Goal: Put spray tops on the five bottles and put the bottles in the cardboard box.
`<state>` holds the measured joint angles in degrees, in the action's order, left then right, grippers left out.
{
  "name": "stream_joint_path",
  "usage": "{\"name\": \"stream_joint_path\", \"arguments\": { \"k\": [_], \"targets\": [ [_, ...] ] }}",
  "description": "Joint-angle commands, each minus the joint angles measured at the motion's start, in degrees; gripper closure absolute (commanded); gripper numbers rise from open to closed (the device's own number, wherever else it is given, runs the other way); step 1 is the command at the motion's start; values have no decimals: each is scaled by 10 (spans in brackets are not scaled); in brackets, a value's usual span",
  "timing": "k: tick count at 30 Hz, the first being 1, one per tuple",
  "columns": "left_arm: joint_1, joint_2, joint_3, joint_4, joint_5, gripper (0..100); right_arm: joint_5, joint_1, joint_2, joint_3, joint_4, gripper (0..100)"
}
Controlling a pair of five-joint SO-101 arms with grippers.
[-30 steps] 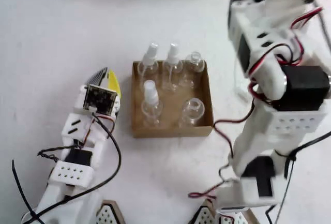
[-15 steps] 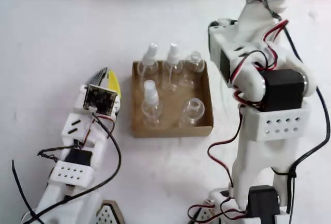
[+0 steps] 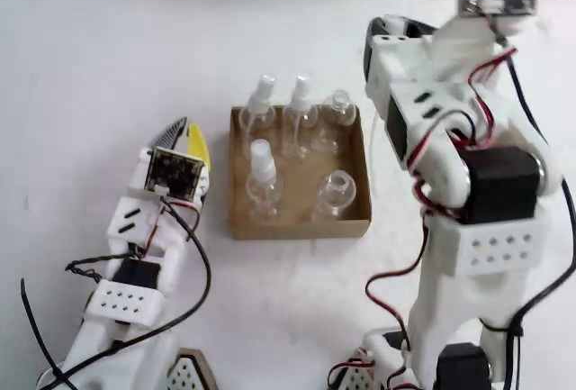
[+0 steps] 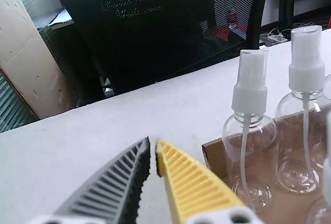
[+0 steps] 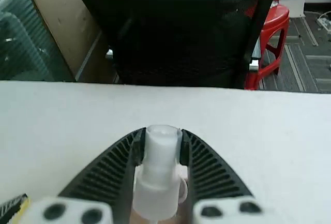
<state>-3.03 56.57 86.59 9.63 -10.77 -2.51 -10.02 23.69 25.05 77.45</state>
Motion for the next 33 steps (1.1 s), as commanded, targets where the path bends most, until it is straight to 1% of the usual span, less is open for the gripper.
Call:
{"name": "stream_joint_path", "arguments": {
  "k": [1,4,8,10,13,15,17,20,24,30,33],
  "targets": [
    [-6,-2,-26,14,-4,976,-9,-7,13,-39,-65,983],
    [-5,-2,-26,13,-4,976,-9,-7,27,-121,-127,983],
    [-6,-2,-26,14,-4,976,-10,-20,119,-249,-205,982],
    [-6,-2,-26,15,-4,976,-10,-26,174,-331,-302,982],
    [-6,-2,-26,15,-4,976,-10,-29,233,-458,-516,983],
    [-5,-2,-26,15,-4,976,-10,-29,242,-521,-647,983],
    [-2,-2,-26,15,-4,976,-9,-29,231,-558,-733,983],
    [-1,-2,-26,15,-4,976,-9,-24,190,-579,-787,983],
    [-1,-2,-26,16,-4,976,-9,-19,144,-580,-835,983],
    [-1,-2,-21,17,-4,976,-10,-7,104,-599,-856,983],
    [-1,-2,-14,35,-4,976,-10,-2,109,-615,-887,983]
  ]
}}
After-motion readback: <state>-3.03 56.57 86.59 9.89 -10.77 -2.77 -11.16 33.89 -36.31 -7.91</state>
